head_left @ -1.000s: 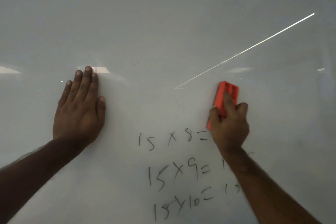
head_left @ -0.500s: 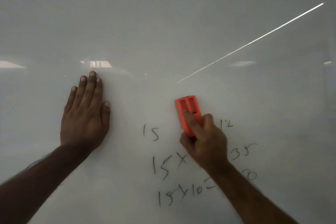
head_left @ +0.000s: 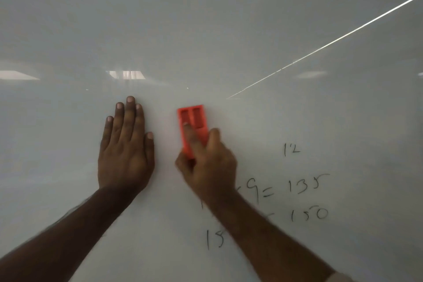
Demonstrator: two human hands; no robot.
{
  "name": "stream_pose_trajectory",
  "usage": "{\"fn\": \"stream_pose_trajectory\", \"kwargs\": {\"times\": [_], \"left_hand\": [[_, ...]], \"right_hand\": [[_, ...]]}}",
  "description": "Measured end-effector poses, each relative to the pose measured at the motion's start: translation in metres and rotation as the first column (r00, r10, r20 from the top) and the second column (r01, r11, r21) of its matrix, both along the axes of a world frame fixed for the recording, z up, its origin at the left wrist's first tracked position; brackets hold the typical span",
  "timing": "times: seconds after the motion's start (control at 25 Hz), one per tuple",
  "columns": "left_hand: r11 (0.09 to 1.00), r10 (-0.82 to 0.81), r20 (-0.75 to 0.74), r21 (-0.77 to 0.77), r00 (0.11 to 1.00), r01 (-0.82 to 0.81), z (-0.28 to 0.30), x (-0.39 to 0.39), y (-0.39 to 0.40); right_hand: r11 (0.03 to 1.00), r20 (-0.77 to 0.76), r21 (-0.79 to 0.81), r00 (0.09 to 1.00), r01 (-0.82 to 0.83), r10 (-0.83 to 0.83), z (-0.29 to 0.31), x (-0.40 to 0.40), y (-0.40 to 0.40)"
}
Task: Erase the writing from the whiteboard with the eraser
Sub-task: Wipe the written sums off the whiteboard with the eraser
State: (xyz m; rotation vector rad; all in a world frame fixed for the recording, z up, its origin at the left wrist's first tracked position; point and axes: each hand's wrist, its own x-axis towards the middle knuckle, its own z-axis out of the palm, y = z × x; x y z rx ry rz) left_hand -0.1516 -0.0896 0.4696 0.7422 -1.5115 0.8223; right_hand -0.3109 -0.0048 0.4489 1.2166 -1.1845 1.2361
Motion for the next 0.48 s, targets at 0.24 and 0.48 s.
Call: {"fn": "stream_pose_trajectory", "kwargs": {"times": [0.24, 0.48], "left_hand": [[1.0, 0.0, 0.074, -0.031, 0.997, 0.003, -0.012, 0.01, -0.005], [1.0, 0.0, 0.035, -0.026, 0.999, 0.001, -0.022, 0.005, -0.005]], "right_hand": [[0.989, -0.294, 0.139, 0.956, 0.046, -0.003, -0.068, -0.035, 0.016], [0.99, 0.05, 0.066, 0.991, 0.121, -0.124, -0.03, -0.112, 0.049]]}}
